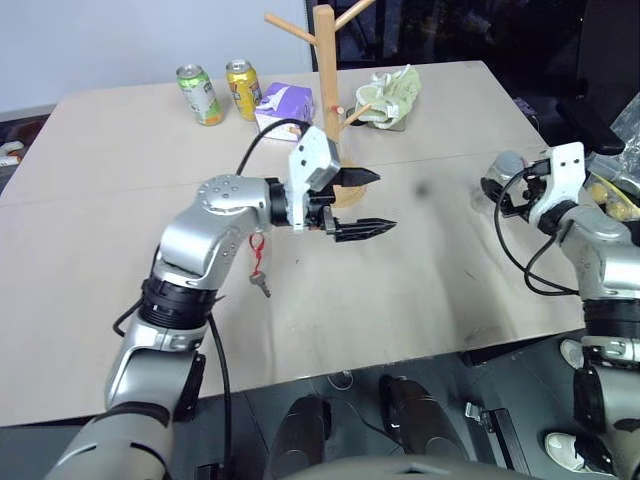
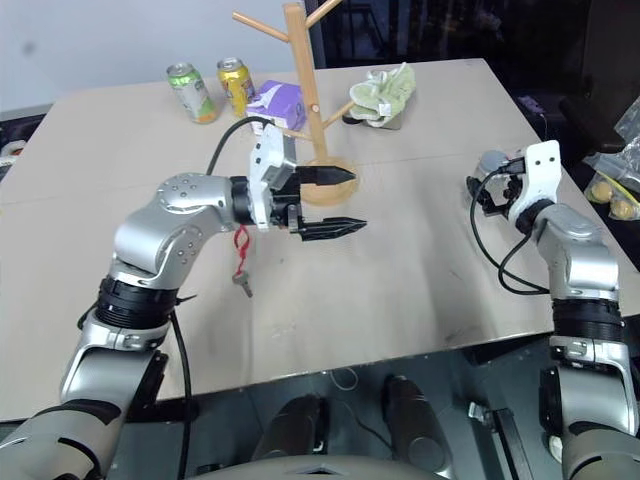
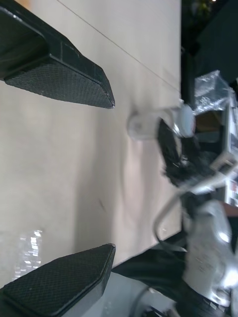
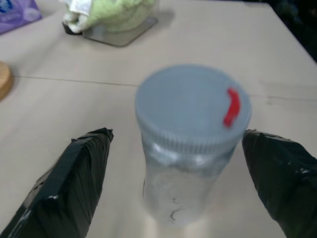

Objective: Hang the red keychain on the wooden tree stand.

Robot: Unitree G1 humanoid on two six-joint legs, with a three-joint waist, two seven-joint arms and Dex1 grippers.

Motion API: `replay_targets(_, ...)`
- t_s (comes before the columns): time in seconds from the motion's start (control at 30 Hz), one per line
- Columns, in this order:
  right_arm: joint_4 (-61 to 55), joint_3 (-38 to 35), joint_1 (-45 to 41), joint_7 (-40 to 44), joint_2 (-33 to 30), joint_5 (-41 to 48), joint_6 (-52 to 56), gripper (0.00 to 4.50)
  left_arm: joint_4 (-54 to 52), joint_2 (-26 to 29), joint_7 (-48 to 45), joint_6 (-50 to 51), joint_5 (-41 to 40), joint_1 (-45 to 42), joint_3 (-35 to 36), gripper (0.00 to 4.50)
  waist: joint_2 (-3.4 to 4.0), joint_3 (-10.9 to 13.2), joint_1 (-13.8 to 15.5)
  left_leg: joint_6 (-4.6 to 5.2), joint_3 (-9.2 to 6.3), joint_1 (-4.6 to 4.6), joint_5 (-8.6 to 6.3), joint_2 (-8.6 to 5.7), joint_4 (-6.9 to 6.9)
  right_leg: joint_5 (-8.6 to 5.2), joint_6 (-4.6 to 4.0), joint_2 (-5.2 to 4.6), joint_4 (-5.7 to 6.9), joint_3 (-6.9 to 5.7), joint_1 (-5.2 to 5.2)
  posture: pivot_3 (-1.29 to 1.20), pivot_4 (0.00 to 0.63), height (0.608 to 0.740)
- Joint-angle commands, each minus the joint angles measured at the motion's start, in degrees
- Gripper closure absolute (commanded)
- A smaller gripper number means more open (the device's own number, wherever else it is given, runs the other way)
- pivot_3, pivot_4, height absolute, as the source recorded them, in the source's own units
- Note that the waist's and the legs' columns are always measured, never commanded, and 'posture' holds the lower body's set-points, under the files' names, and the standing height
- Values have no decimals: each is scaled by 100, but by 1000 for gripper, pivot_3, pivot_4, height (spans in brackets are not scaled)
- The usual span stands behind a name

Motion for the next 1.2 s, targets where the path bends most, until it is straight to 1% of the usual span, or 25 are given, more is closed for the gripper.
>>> replay_targets(0.03,-1395,-544,56,118,-443,640,868,26,-565,601,-147,477,-366,80,594,0,9,6,-9,0,-1,-1,0,1,-1,0,0,1,0,0,-1,0,150,740)
replay_targets(0.13,-2127,-736,31,432,-737,1311,1516,26,-852,1018,245,1109,-617,282,1149,0,15,9,-14,1,-2,0,-1,2,-2,-1,0,2,0,-1,-3,0,150,740)
replay_targets(0.23,-2577,-720,-136,701,-894,1926,2020,26,-1073,1232,858,1535,-591,661,1704,0,14,8,-18,2,-8,7,-1,5,0,-2,0,5,-1,-9,4,0,150,740)
replay_targets(0.3,-2743,-552,-213,937,-959,2173,2157,26,-1271,1281,1276,1727,-543,982,2057,0,13,8,-18,2,-3,13,-1,6,0,-1,0,5,1,-6,6,0,150,740)
replay_targets(0.4,-2908,-89,-261,1340,-932,2406,2195,26,-1727,1172,2148,2060,-310,1609,2454,0,13,8,-1,2,-7,12,-1,8,0,-1,0,6,1,-11,6,0,150,740)
replay_targets(0.43,-2946,76,-254,1484,-913,2439,2155,26,-1922,1082,2433,2145,-233,1837,2535,0,13,8,3,2,-7,11,-1,8,0,-2,0,5,-1,-11,6,0,150,740)
replay_targets(0.53,-3042,671,-191,2064,-944,2342,1831,26,-2519,497,3510,2336,164,2633,2781,0,13,7,12,2,-5,7,-1,5,-1,-1,0,-5,-3,-11,4,0,150,740)
replay_targets(0.57,-3043,770,-193,2180,-954,2331,1771,26,-2631,333,3769,2382,252,2775,2837,0,12,8,24,2,-5,3,-1,4,-2,-1,1,-7,-11,-12,3,0,150,740)
replay_targets(0.67,-2987,1128,-279,2569,-972,2217,1527,26,-2929,-381,4716,2567,626,3174,2916,0,3,9,76,1,-13,-6,-1,1,8,0,1,-12,-5,-22,2,0,150,740)
replay_targets(0.73,-2934,1271,-350,2716,-949,2168,1426,26,-3046,-747,5099,2671,740,3304,2927,0,2,8,114,1,-15,-1,-1,0,9,0,1,-14,-5,-25,6,0,150,740)
replay_targets(0.87,-2834,1422,-513,2843,-879,2129,1349,26,-3145,-1257,5429,2792,859,3575,2642,0,-1,6,168,0,-19,1,-1,0,14,1,1,-11,1,-28,9,0,150,740)
replay_targets(0.97,-2832,1442,-540,2889,-872,2115,1353,26,-3145,-1440,5453,2766,877,3708,2354,0,-2,5,167,0,-19,2,-1,0,14,1,0,-10,2,-29,9,0,150,740)
replay_targets(1.07,-2854,1428,-529,2919,-902,2111,1375,26,-3057,-1641,5524,2697,907,3657,2114,0,-3,5,166,0,-19,0,-1,-2,14,1,0,-11,1,-28,9,0,150,740)
replay_targets(1.2,-2913,1363,-490,2874,-929,2142,1459,26,-2897,-1701,5505,2605,997,3571,1919,0,-3,5,163,0,-19,1,-1,-1,14,1,0,-11,1,-28,9,0,150,740)
